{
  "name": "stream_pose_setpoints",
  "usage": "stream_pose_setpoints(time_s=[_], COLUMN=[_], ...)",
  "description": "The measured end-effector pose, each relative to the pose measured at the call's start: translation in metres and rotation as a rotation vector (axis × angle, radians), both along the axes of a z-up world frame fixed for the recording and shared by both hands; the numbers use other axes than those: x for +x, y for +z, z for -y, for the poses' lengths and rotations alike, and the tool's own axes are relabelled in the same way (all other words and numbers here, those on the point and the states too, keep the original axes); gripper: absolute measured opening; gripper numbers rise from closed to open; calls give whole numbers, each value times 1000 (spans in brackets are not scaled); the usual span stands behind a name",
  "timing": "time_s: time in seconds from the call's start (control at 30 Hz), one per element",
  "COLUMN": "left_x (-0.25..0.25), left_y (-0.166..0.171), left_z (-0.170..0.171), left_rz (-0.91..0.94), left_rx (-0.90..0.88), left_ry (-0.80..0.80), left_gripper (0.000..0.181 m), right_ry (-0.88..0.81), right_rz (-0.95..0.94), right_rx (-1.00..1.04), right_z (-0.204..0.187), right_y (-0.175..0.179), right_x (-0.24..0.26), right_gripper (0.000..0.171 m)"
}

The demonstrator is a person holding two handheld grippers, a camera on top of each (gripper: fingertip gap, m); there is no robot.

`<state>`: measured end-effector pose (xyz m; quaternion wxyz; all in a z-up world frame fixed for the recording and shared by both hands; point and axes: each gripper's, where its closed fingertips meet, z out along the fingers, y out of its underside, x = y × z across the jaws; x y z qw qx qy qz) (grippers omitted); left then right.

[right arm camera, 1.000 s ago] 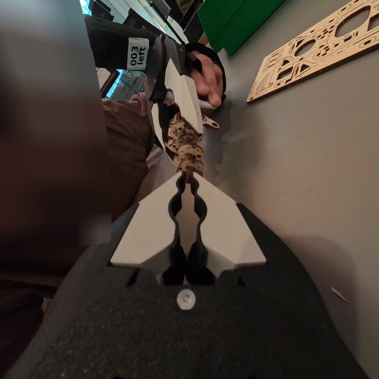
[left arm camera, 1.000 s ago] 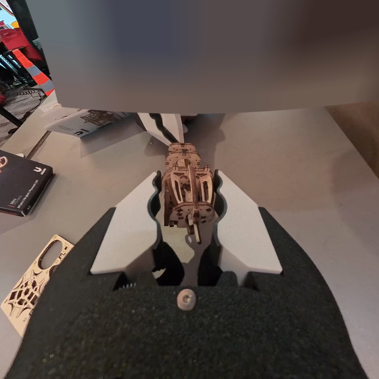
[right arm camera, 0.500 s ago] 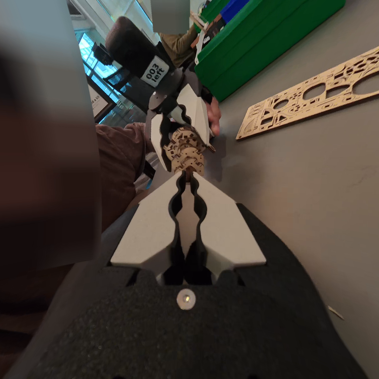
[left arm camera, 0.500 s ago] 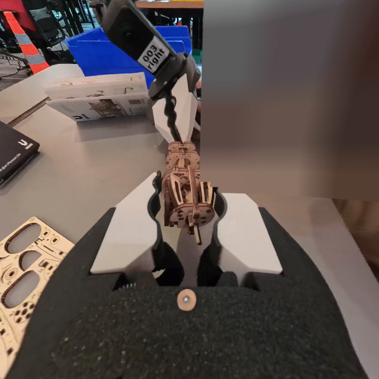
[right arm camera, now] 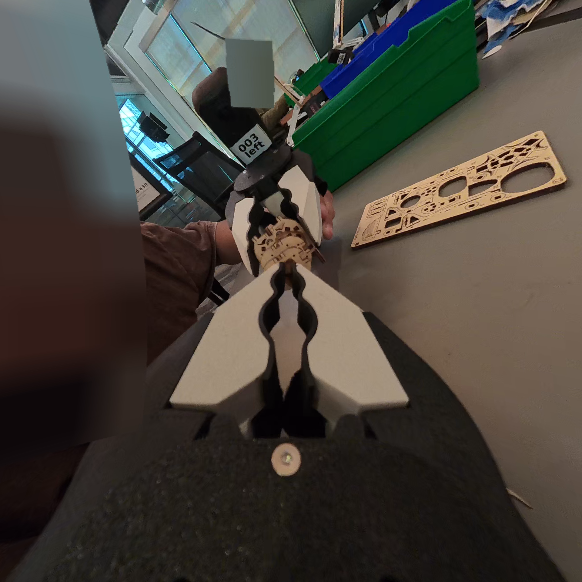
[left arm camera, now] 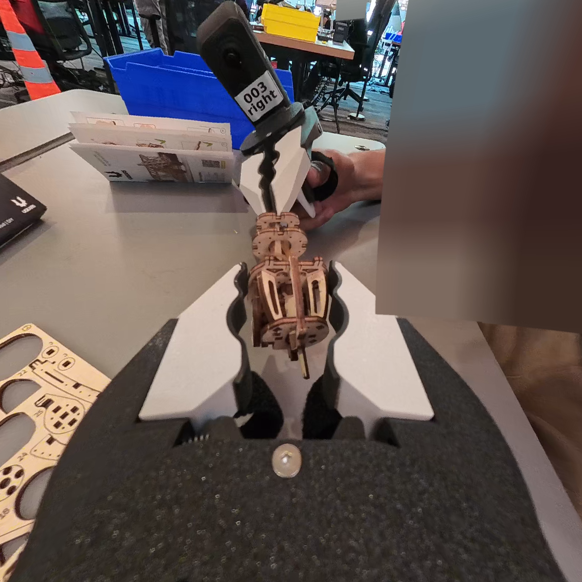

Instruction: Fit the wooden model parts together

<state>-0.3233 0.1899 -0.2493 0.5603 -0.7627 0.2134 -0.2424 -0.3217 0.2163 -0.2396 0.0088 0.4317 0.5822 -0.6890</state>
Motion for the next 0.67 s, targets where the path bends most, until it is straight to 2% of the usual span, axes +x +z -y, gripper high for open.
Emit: stream_pose_setpoints(time_s=[0.33,0.57,0.67], left_x=[2,4,4], left_y=[-2,-3,-3], left_z=[1,2,3], left_rz=[-13,-16,-19], left_rx=[-6,-10,-12], left_ry=[-13,-23,-24], left_gripper=[48,48,48], right_ry=[14,-15,-47], right_rz=[-19,-109,-228], right_rx=[45,144,294], right_z=[-1,-10,-12], right_y=[-6,-1,9], right_x=[1,1,2], right_gripper=[4,20,28])
